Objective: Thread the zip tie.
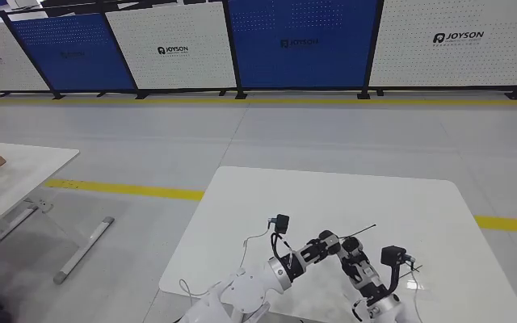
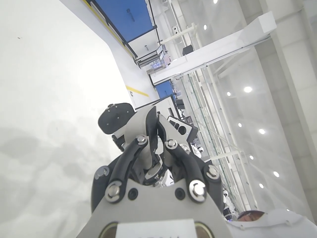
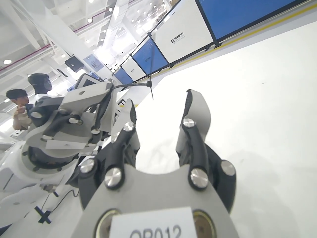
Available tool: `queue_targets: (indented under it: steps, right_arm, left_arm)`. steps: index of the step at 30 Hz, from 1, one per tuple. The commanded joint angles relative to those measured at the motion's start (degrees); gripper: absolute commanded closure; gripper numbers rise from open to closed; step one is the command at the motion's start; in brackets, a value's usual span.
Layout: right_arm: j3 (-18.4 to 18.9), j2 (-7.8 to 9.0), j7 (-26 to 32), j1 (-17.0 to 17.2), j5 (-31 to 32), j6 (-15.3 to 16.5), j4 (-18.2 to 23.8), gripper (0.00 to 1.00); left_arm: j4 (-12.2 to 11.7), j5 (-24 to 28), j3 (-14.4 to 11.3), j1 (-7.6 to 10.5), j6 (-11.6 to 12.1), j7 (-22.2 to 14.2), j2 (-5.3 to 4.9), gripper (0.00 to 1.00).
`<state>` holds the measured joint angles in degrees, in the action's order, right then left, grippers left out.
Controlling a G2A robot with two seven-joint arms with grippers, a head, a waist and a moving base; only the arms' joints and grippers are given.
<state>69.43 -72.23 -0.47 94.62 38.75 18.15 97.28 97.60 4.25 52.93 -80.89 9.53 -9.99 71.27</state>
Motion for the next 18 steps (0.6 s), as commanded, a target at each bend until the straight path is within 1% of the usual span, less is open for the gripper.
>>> queue_targets:
  steps: [1, 3, 6, 12, 15, 18]
  right_arm:
    - [0.5, 0.05, -0.5, 0.4, -0.3, 0.0, 0.0, 0.65]
    - [1.2, 0.12, -1.0, 0.8, -1.1, 0.1, 0.0, 0.65]
    - [2.3, 0.21, -1.7, 1.4, -2.2, 0.2, 0.0, 0.71]
    - [4.8, 0.44, -3.3, 3.0, -4.6, 0.9, 1.0, 0.75]
    - [5.4, 0.58, -2.3, 3.6, -6.2, 1.3, 2.4, 0.75]
    - [5.7, 0.82, 0.0, 3.6, -8.2, 1.3, 3.5, 0.70]
  left_arm:
    - [0.0, -0.1, 0.1, -0.10, 0.0, 0.1, -0.02, 1.00]
    - [-0.1, -0.3, 0.4, -0.27, 0.0, 0.4, -0.07, 1.00]
    - [0.0, -0.8, 0.7, -0.51, 0.0, 0.9, -0.12, 1.00]
    - [0.0, -1.5, 0.8, -0.77, -0.2, 0.5, -0.21, 1.00]
    - [0.1, -3.2, 0.4, -0.56, -0.7, -0.3, -0.27, 1.00]
    - [0.3, -4.4, 0.1, -0.53, -1.1, -0.2, -0.27, 1.00]
